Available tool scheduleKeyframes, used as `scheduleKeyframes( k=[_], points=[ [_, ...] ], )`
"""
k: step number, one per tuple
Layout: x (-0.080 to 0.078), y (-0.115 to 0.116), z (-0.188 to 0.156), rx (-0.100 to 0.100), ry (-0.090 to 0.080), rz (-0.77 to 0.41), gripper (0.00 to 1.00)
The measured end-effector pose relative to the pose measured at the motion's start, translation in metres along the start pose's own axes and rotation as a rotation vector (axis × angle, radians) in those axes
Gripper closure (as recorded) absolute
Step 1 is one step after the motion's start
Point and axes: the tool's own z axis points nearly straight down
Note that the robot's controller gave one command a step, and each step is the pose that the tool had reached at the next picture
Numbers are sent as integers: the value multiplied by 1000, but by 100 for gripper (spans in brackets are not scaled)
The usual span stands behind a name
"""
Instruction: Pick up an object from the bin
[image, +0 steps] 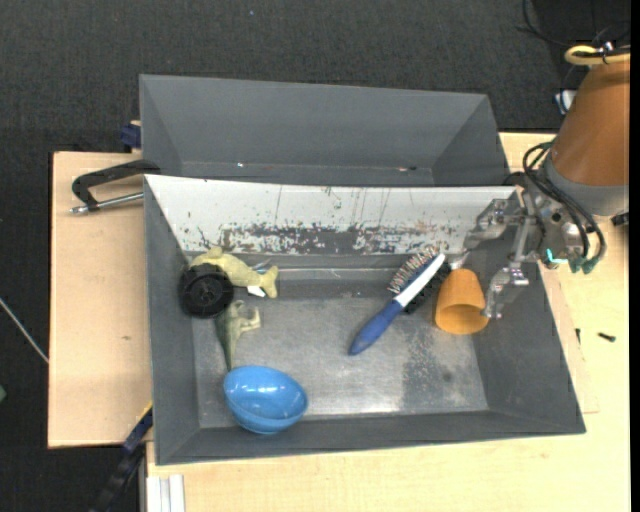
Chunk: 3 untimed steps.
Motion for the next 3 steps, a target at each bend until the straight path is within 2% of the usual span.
scheduleKeyframes(
  k=[1, 2, 3],
  points=[
    [-26, 26, 122, 3, -33, -78, 0],
    [-18, 69, 110, 4, -14, -530, 0],
    [-38, 76, 166, 5, -18, -705, 0]
  ],
)
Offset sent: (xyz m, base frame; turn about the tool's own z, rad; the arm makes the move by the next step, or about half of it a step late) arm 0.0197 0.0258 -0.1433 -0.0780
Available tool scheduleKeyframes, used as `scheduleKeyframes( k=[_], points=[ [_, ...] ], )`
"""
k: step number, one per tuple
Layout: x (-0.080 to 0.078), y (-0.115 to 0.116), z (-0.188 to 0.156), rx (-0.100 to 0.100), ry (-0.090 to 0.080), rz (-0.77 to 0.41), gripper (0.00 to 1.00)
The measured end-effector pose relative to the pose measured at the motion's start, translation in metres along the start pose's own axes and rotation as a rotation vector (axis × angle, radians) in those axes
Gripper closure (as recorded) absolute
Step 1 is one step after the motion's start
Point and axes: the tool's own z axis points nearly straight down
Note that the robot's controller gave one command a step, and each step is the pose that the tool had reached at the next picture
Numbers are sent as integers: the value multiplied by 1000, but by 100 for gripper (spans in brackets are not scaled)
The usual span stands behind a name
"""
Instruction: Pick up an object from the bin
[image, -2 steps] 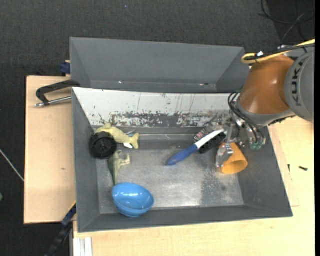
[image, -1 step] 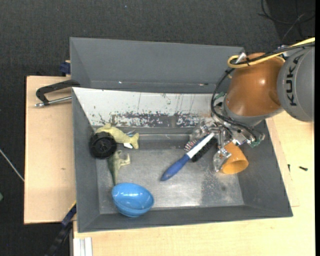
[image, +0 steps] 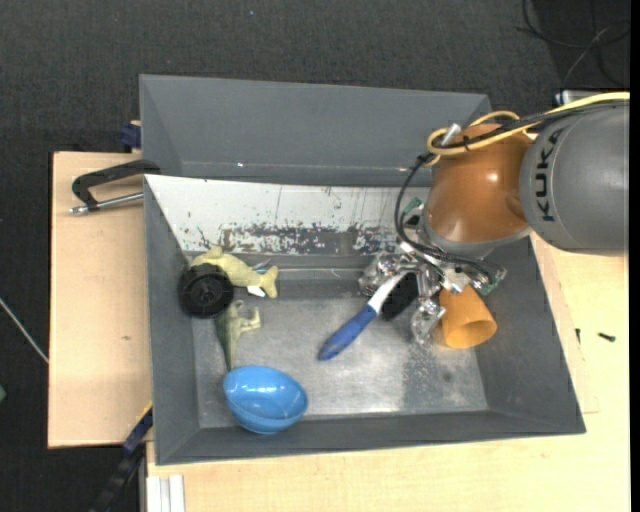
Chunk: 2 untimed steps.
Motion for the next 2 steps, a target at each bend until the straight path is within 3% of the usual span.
scheduleKeyframes(
  k=[1, 2],
  points=[
    [-1, 0, -1, 1, -2, 0, 100],
    [3, 6, -149, 4, 1, 38, 100]
  ],
)
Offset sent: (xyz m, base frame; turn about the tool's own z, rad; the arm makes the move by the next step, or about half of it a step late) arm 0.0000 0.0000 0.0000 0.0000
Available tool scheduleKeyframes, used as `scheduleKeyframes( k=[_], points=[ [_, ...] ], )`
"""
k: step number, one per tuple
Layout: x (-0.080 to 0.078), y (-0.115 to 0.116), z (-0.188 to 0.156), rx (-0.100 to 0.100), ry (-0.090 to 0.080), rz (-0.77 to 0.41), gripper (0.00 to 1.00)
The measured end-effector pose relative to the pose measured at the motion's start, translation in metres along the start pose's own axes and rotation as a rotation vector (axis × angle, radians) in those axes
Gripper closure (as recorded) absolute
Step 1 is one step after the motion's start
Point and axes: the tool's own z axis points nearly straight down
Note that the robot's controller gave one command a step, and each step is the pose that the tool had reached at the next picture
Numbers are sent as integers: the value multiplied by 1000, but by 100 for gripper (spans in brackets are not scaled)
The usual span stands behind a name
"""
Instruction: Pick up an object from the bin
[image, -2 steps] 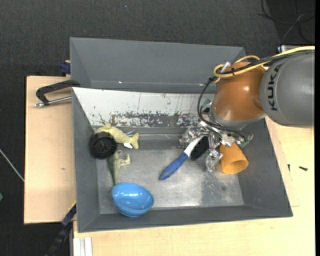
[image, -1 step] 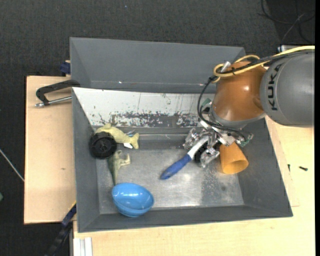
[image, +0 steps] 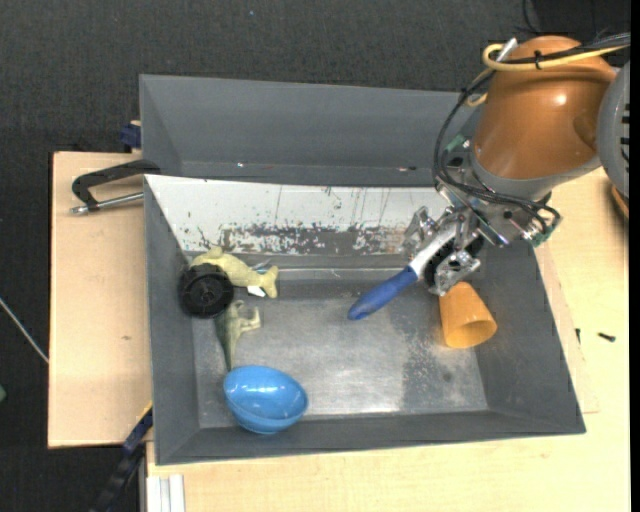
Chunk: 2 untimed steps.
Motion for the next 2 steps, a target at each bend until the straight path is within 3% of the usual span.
scheduleKeyframes(
  k=[1, 2],
  points=[
    [1, 1, 5, -7, 6, 1, 0],
    [34, -9, 121, -11, 15, 235, 0]
  ],
)
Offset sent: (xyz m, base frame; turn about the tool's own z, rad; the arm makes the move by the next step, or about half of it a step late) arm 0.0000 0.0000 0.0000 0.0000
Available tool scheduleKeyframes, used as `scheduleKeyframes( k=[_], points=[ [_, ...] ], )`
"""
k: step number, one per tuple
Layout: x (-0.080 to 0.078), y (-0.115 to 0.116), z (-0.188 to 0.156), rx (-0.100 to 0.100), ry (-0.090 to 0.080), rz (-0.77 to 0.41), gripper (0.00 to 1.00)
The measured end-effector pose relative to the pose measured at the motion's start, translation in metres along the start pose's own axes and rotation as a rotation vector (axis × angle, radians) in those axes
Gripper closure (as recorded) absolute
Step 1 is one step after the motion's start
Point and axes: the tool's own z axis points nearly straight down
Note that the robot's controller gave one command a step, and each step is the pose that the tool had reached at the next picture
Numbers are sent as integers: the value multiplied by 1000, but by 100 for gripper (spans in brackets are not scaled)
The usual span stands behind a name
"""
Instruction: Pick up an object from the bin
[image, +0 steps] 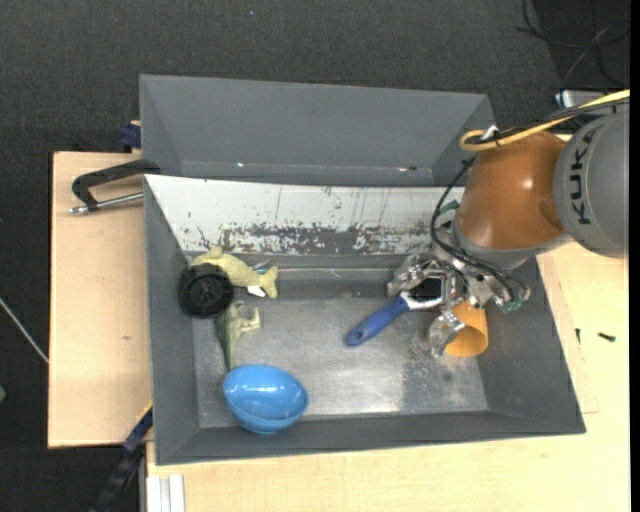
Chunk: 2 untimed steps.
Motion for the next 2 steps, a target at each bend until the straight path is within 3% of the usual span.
scheduleKeyframes(
  k=[1, 2],
  points=[
    [-12, -5, 30, 3, -8, 0, 0],
    [-13, -5, 27, 7, -14, -1, 100]
  ],
)
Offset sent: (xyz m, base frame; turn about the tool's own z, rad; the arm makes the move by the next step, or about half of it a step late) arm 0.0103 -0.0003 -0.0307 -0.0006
